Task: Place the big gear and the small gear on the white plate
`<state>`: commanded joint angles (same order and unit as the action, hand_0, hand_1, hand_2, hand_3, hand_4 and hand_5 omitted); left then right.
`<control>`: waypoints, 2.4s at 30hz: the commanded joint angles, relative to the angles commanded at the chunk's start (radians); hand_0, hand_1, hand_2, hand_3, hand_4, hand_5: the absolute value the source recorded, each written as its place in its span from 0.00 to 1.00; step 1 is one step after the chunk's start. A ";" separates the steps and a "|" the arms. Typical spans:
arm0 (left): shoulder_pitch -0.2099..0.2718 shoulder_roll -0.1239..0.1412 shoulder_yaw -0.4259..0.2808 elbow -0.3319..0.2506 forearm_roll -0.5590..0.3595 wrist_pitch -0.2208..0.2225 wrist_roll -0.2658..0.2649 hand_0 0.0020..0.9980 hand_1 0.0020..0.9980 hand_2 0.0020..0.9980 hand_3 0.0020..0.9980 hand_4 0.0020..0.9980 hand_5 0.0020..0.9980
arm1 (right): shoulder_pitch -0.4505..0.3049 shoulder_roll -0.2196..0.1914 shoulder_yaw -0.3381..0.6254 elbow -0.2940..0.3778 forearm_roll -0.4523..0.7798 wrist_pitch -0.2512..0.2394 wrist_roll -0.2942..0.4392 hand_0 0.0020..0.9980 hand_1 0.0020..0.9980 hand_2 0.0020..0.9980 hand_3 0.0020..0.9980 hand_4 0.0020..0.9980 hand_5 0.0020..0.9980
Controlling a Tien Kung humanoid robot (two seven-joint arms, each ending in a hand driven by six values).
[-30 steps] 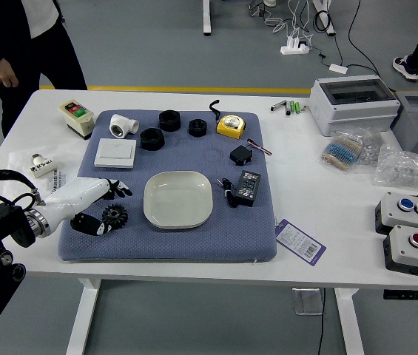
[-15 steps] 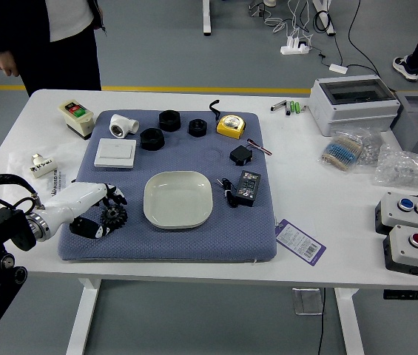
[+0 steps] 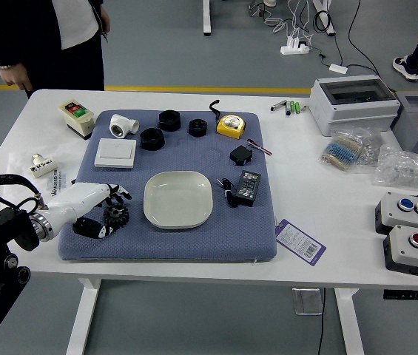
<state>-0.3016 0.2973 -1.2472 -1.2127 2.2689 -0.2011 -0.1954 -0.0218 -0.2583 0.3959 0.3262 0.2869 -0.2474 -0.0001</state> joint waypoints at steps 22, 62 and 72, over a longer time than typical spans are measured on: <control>-0.002 -0.001 0.033 0.014 0.000 -0.001 0.004 0.44 0.55 0.59 0.64 0.63 0.00 | -0.008 0.002 -0.012 -0.001 0.003 0.001 0.001 0.71 0.74 0.79 0.62 0.84 0.70; -0.136 0.005 0.107 -0.079 -0.011 -0.039 0.030 0.33 0.35 0.39 0.45 0.23 0.00 | -0.001 0.000 -0.005 0.000 0.001 0.003 0.000 0.71 0.73 0.79 0.62 0.84 0.70; -0.245 -0.064 0.214 0.017 -0.025 -0.016 0.015 0.33 0.35 0.39 0.46 0.25 0.00 | 0.005 -0.002 -0.011 0.003 0.004 -0.001 -0.001 0.71 0.73 0.79 0.61 0.84 0.70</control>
<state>-0.5464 0.2335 -1.0331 -1.1962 2.2437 -0.2169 -0.1802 -0.0171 -0.2605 0.3851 0.3289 0.2913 -0.2486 -0.0006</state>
